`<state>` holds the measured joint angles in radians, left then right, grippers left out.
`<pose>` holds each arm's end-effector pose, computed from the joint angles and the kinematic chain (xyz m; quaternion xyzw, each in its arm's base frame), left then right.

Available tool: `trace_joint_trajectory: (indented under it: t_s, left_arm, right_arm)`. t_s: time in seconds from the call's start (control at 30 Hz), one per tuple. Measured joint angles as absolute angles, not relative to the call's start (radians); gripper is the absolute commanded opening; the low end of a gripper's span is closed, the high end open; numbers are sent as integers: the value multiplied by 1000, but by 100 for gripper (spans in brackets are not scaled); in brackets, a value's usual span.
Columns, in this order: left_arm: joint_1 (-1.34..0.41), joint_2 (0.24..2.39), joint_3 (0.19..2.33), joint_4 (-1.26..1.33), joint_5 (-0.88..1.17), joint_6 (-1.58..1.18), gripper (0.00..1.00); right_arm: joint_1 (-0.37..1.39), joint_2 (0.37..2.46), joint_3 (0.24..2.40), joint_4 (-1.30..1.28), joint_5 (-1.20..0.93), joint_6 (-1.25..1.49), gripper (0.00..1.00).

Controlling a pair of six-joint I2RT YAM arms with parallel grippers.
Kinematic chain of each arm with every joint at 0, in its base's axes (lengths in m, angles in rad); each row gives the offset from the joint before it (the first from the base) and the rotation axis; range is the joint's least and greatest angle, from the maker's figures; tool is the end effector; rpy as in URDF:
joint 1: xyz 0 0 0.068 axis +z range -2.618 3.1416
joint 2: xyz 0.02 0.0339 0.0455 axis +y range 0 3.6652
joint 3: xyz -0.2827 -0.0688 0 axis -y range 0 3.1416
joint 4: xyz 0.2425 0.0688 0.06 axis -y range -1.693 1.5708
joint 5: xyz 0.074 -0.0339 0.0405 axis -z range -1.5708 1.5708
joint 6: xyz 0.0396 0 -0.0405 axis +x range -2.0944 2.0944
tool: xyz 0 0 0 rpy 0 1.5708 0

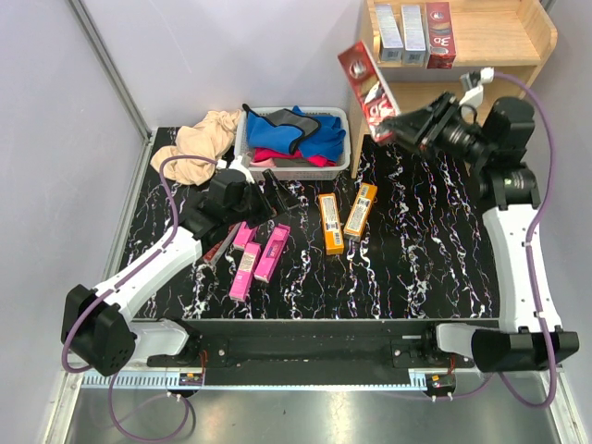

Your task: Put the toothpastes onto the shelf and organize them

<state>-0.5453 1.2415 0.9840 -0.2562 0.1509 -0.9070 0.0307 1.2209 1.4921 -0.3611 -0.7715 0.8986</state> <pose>0.2337 -0.1487 0.3217 -0.1175 0.8539 -0.3826 0.3328 0.2417 0.0350 0.4926 0.0573 0.7273 0.5284 0.4343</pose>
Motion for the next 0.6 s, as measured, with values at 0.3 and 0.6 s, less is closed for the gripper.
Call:
trace_joint_trajectory:
  t_s: [0.3,0.6]
  left_arm:
    - [-545,1252,984,-272,152,-890,99]
    - [-545,1270,984,-283,152,-886,99]
  right_arm:
    - [-88,1417,1847,-360,-782,961,24]
    - [-292,1644,2114,-376,-837,1074,24]
